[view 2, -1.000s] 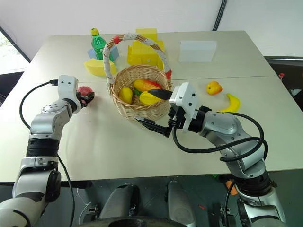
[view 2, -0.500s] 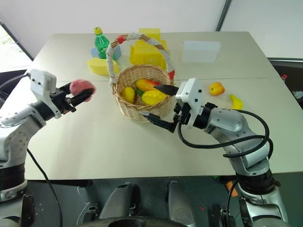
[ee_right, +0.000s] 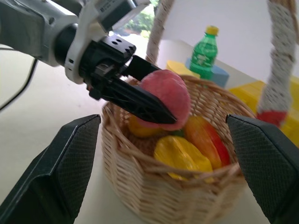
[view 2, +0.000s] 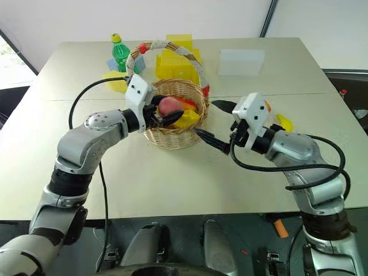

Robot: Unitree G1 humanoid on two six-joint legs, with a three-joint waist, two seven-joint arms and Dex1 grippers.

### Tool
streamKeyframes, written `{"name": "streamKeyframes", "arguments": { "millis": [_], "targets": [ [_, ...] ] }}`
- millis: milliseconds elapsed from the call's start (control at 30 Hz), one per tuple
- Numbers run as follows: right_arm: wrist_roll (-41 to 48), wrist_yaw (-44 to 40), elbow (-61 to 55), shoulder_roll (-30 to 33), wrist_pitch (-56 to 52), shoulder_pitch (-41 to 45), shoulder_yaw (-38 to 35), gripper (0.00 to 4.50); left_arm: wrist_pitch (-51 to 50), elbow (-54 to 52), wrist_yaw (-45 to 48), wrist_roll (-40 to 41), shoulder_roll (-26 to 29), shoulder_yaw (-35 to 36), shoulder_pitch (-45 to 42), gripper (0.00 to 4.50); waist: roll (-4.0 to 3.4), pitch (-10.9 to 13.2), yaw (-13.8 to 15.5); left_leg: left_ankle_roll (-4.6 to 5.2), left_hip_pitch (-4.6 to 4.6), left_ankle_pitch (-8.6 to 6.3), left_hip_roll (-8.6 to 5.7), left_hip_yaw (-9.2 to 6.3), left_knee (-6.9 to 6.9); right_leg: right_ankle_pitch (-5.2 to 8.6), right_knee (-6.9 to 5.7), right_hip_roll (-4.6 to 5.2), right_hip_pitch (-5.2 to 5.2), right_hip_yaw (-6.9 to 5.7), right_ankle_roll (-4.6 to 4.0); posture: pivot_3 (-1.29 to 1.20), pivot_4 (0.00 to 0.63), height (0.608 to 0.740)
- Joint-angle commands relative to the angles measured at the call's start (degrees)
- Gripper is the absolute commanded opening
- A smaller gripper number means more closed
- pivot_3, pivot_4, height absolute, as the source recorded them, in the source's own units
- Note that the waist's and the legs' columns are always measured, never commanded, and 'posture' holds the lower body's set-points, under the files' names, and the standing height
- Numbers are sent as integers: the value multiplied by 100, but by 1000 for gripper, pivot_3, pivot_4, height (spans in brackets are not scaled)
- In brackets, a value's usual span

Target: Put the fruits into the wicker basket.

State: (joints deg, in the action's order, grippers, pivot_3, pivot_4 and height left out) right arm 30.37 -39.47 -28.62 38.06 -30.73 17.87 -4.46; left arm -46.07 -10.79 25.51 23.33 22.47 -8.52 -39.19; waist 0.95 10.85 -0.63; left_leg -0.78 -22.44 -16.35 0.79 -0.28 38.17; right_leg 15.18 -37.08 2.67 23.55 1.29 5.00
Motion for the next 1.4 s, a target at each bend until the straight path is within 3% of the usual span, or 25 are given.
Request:
{"name": "streamKeyframes", "arguments": {
  "millis": [33, 133, 300, 700, 1000, 1100, 1200, 1333, 1400],
  "targets": [
    [-368, 586, 198, 196, -154, -278, -688, 4500, 349, -86, 221, -109, -14, 23, -224, 4446, 0, 0, -11, 0, 0, 0, 0, 1, 0, 0, 0, 0, 0, 1, 0, 0, 150, 740],
    [-776, 1362, 1172, 78, -335, -206, -1057, 4500, 653, -470, 696, 184, 24, 182, 2, 4446, 0, 0, 1, -1, 4, 1, -1, 3, 2, -1, -3, 0, -3, 6, 1, 0, 150, 740],
    [-1585, 1785, 2754, -64, 210, 362, -632, 4500, 856, -869, 1265, 362, 282, 260, 539, 4446, -8, 0, -56, -4, 8, 2, 0, 24, 1, 0, 0, 0, 0, 19, 0, 0, 150, 740],
    [-2543, 1770, 7308, -531, 2445, 2686, -158, 4500, 758, -1394, 1327, 530, 490, 529, 1285, 4446, -16, 2, -35, -7, 5, 5, 2, 27, 1, -1, -3, -1, 3, 22, 1, 0, 150, 740],
    [-2853, 1827, 8753, -605, 2800, 3376, -64, 4500, 675, -1577, 1216, 569, 559, 590, 1426, 4446, -17, 2, -42, -9, 3, 6, 3, 23, -1, -1, -1, 0, 3, 19, 1, 0, 150, 740],
    [-2861, 1770, 8799, -612, 2971, 3404, -86, 3635, 658, -1599, 1222, 587, 568, 589, 1439, 4500, -18, 2, -56, -10, 5, 6, 4, 24, -1, -1, -2, -2, 3, 20, 1, 0, 150, 740],
    [-2838, 1676, 8692, -616, 3182, 3377, -106, 2290, 673, -1571, 1238, 572, 569, 565, 1436, 4500, -18, 2, -53, -10, 5, 6, 5, 23, -1, -1, -3, -2, 3, 20, 1, 0, 150, 740],
    [-2947, 1637, 8479, -572, 3331, 3270, -18, 2198, 707, -1501, 1273, 554, 566, 542, 1407, 4500, -18, 2, -51, -11, 5, 6, 4, 23, -1, -1, -3, -1, 3, 20, 1, 0, 150, 740],
    [-3074, 1499, 7740, -418, 3405, 2954, 95, 2198, 778, -1474, 1308, 548, 588, 606, 1431, 4500, -18, 2, -46, -11, 4, 6, 5, 23, -1, -1, -3, -1, 3, 20, 1, 0, 150, 740]
  ]
}}
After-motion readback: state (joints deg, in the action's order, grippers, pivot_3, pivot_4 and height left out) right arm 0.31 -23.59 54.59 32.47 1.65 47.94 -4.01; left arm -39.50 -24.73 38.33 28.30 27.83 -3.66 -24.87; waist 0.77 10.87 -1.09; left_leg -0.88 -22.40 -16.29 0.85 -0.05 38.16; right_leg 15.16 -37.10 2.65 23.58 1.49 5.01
